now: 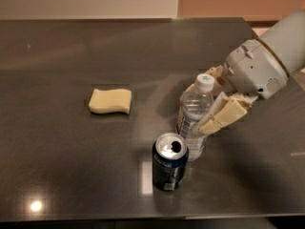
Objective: Move blue plastic bottle near pepsi can
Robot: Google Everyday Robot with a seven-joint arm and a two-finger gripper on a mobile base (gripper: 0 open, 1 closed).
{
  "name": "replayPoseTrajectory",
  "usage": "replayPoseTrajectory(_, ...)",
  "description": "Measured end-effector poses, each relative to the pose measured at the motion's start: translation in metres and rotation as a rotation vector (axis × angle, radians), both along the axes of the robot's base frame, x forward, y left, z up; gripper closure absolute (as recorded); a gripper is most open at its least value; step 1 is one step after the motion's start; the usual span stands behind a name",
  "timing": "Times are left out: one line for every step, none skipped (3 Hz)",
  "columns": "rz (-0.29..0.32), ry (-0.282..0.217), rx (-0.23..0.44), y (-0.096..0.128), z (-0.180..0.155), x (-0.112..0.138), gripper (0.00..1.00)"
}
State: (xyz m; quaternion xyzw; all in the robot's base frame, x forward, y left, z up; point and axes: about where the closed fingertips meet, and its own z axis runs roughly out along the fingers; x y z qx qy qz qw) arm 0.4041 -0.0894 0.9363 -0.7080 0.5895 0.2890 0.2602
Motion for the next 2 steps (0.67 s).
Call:
replayPoseTrajectory(0.018,0.009,-0.003,0.0010,-0.0050,-0.0020,0.00)
replayPoseTrajectory(0.018,0.009,-0.003,0.0010,-0.0050,-0.0020,0.00)
